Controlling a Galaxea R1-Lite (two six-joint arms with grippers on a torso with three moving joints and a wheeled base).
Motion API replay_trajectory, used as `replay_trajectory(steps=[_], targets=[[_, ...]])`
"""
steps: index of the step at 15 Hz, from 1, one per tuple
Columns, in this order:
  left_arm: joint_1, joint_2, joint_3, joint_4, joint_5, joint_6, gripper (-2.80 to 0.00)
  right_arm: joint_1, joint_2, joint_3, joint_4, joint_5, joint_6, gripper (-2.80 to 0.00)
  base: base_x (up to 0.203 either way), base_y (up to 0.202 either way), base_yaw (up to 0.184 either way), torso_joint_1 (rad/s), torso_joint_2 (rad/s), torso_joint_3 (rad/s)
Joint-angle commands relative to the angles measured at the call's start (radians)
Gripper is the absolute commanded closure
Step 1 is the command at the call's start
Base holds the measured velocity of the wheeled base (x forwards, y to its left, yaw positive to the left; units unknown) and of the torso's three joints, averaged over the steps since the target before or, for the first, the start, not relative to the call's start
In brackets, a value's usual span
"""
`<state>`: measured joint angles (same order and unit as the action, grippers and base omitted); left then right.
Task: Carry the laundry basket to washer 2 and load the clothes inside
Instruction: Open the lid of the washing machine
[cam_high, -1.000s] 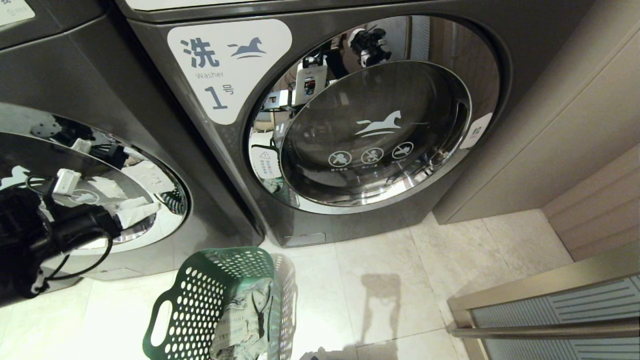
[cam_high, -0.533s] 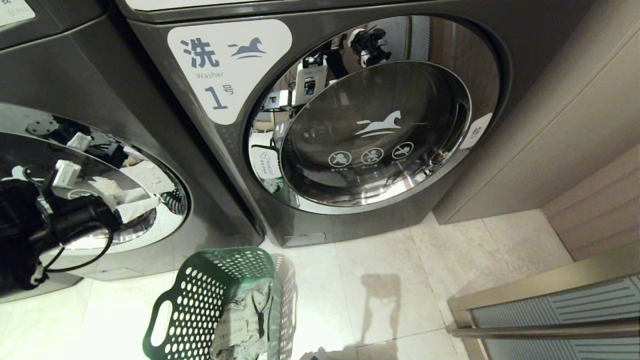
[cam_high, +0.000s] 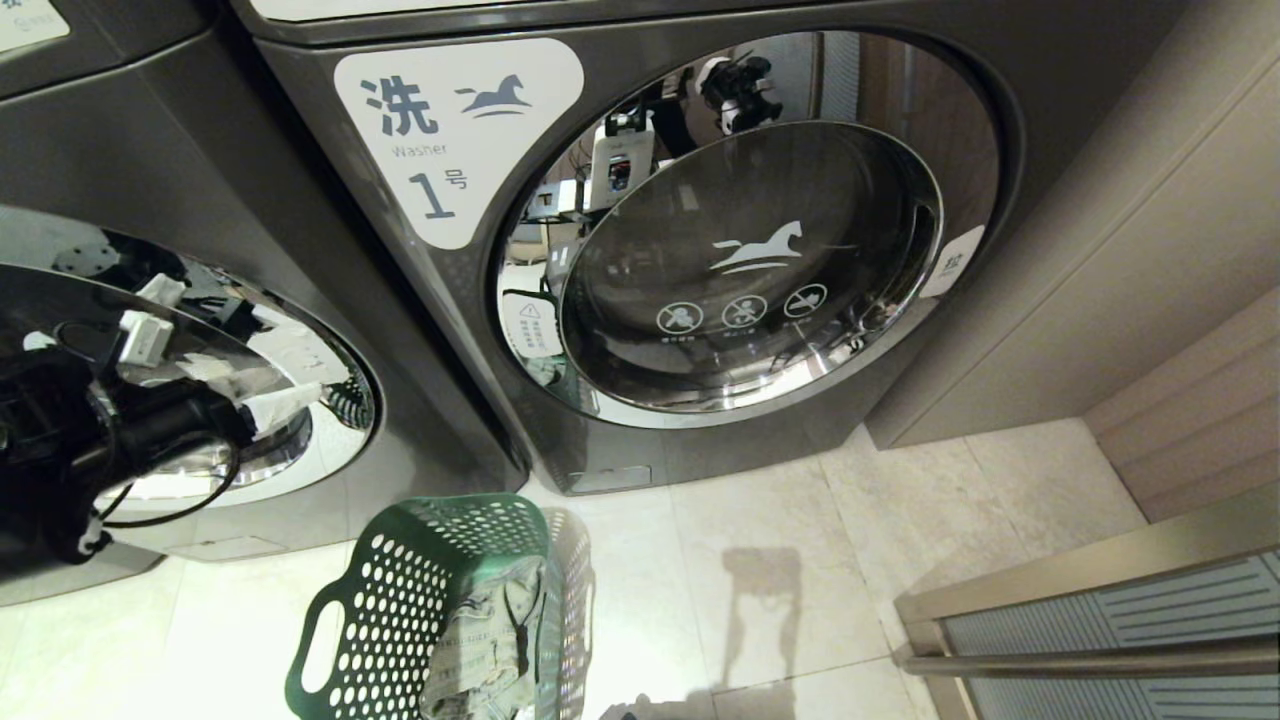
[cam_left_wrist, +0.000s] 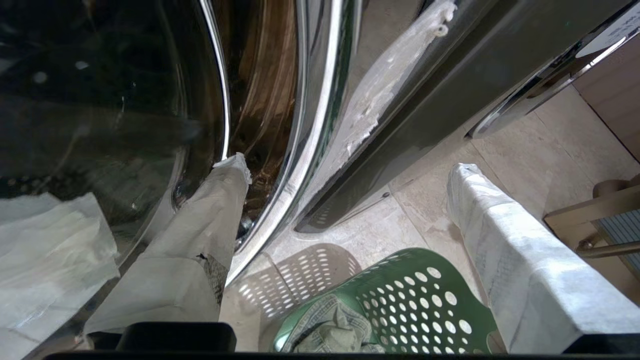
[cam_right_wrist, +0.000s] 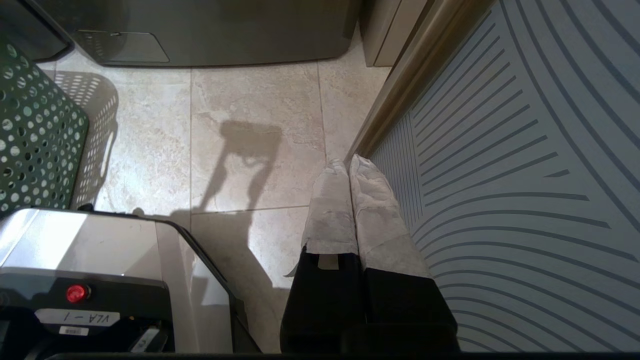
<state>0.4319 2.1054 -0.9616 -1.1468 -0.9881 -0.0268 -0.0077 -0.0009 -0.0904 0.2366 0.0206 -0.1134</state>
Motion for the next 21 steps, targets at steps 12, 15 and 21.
replay_trajectory(steps=[12,15,21], targets=[[-0.082,0.053,-0.042,-0.019,-0.011,-0.01,-2.8,0.0,0.001,0.0,0.001,0.001,0.0,0.0,0.0,0.0,0.0,0.0,0.0,0.0],[-0.093,0.061,-0.067,-0.028,-0.023,-0.012,-2.8,0.0,0.001,0.0,0.001,0.001,-0.002,0.0,0.0,0.0,0.0,0.0,0.0,0.0],[-0.099,0.068,-0.071,-0.065,-0.066,-0.012,-2.8,0.0,0.001,0.0,0.001,0.001,0.0,0.0,0.0,0.0,0.0,0.0,0.0,0.0]])
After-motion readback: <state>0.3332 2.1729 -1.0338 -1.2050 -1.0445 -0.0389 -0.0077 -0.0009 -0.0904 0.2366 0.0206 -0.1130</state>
